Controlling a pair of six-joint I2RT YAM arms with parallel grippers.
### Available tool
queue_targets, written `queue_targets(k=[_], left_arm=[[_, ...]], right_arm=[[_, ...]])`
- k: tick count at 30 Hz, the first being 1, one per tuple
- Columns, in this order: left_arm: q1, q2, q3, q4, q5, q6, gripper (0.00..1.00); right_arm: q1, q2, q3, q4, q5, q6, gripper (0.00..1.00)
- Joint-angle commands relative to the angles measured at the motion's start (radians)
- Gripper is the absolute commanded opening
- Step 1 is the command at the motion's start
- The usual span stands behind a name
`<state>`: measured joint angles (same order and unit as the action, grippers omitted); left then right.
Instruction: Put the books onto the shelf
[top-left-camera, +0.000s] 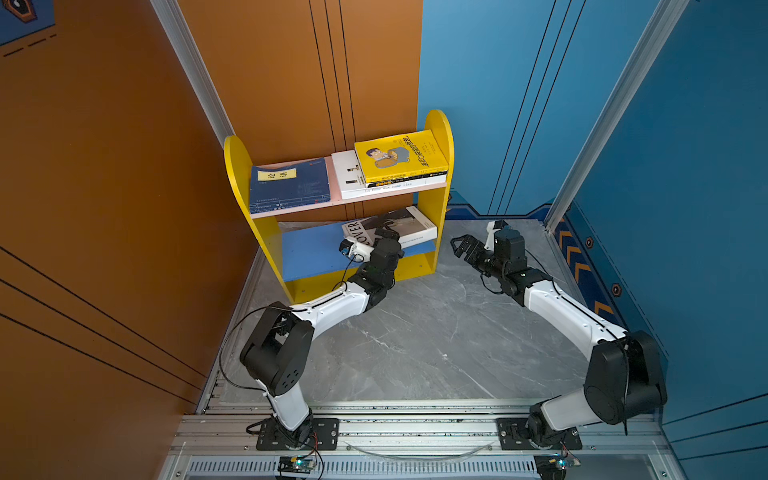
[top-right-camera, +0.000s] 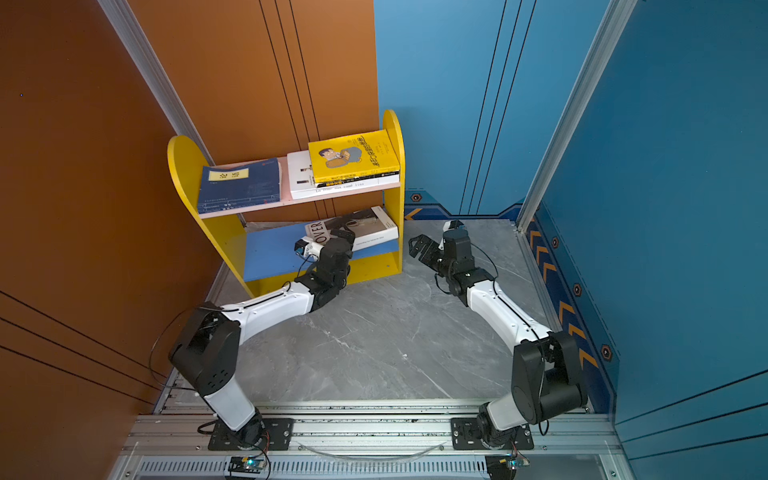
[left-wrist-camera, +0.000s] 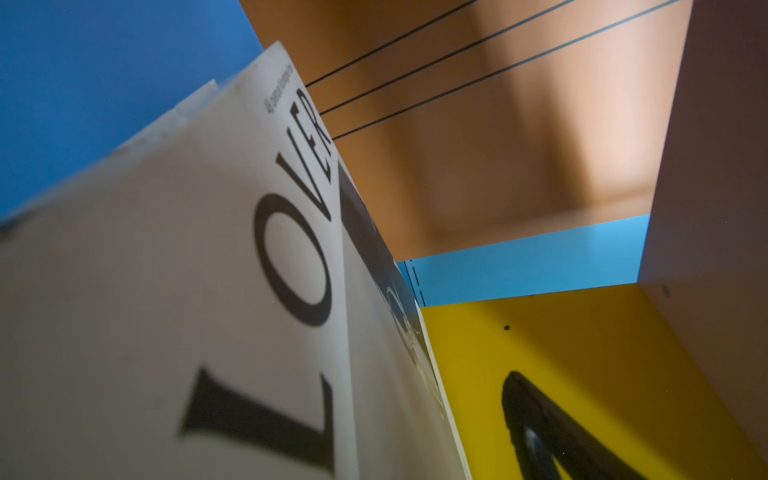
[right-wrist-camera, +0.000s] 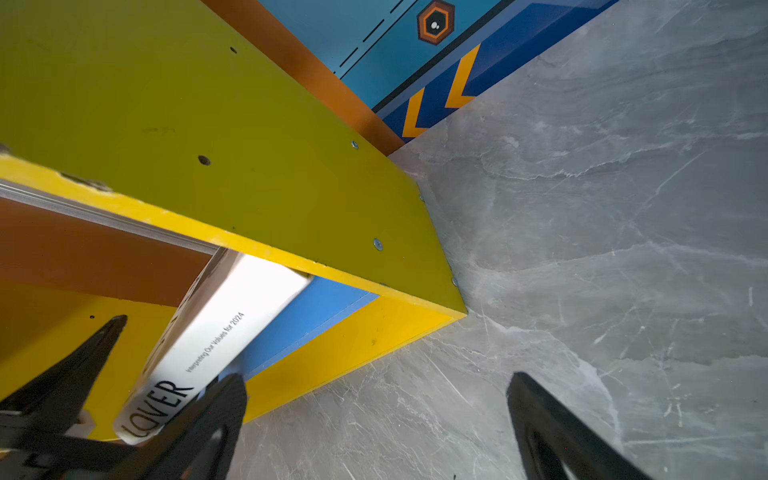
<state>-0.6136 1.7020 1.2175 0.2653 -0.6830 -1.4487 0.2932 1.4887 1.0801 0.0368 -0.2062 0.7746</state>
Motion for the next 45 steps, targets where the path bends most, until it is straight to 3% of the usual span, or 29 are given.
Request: queue_targets(k=[1,9,20,24,27,30,32,39,45], left_arm=[[0.016,-0.060,0.096,-0.361,0.064,-0.034,0.98],[0.036,-0.056,0.113,-0.494,0.191,-0.083,0.98],[0.002,-0.121,0.032,-0.467,0.193,-0.054,0.98],[-0.008,-0.179,0.021,-0.463,0.174,0.099,0.98],[0.011,-0.230,-0.004,-0.363,0.233,0.275,0.98],[0.039,-0.270,0.019,-0.463,0.253,0.401,0.98],[0.063,-0.299,0.008,-0.509,0.268,0.466,0.98],[0.215,-0.384,-0.121,-0.408,0.402,0.658,0.98],[0.272,-0.354,-0.086,-0.409,0.467,0.858,0.98]], right_arm=[[0.013,0.007,0.020,0.000,0.004,-0.018,1.00],[0.032,0.008,0.006,0.021,0.004,-0.012,1.00],[0.032,-0.010,-0.031,0.029,0.011,-0.010,1.00],[0.033,-0.011,-0.032,0.022,0.011,-0.021,1.00],[0.029,-0.005,-0.026,0.018,0.008,-0.029,1.00],[0.028,0.010,-0.007,0.024,-0.002,-0.036,1.00],[0.029,0.024,0.012,0.027,-0.011,-0.042,1.00],[0.034,0.078,0.080,0.023,-0.027,-0.052,1.00],[0.037,0.133,0.147,-0.032,-0.028,-0.056,1.00]])
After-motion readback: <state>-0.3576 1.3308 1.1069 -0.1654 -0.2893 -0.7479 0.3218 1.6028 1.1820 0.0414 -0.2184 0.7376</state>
